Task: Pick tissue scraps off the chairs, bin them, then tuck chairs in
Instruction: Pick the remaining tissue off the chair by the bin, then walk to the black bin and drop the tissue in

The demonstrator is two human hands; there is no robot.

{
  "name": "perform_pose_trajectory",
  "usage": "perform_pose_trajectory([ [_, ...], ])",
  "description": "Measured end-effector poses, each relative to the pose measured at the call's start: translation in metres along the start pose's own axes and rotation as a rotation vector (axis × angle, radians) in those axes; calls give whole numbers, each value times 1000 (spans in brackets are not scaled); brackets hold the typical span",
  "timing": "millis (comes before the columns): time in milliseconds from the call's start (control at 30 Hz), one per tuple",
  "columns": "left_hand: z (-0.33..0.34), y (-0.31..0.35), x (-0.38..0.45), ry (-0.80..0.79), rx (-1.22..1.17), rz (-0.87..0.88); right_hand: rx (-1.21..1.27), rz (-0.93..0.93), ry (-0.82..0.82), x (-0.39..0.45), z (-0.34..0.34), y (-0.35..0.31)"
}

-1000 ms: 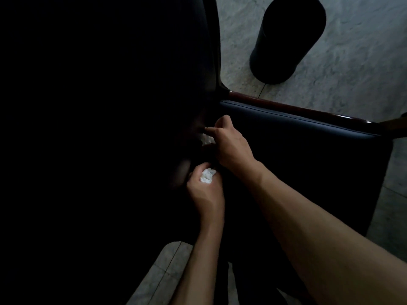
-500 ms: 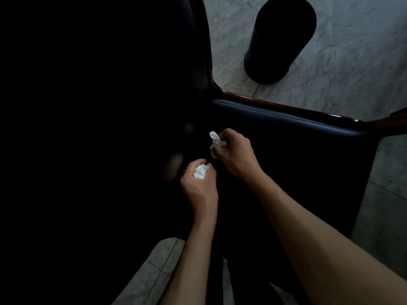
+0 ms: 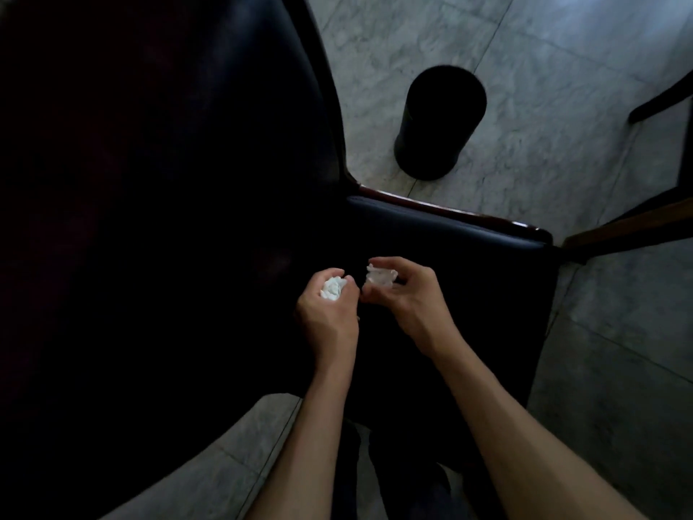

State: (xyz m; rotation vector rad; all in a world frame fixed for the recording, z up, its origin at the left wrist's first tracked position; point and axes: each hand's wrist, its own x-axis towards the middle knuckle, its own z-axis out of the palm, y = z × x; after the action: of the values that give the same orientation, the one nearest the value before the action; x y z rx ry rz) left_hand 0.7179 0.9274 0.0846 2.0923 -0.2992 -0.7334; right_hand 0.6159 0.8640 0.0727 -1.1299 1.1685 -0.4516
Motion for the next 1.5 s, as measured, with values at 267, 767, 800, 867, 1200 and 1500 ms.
perform_pose_trajectory([
  [267,-70,84,-51,3,-92,94,-24,-132,54,-71,9,-91],
  [767,-228,207,-114,213,45,485,-362,-546,114,-180,63,-266],
  [800,-241,212,-112,258,67,515,-371,-566,113,-183,71,-274],
  [867,-266,221,-109,326,89,551,-375,-590,105,-185,88,-289],
  [1200,-398,224,-60,430,106,640,-497,-727,66,-196,237,-335],
  [1500,-537,186,27,370,115,641,-475,-725,105,-204,399,-333],
])
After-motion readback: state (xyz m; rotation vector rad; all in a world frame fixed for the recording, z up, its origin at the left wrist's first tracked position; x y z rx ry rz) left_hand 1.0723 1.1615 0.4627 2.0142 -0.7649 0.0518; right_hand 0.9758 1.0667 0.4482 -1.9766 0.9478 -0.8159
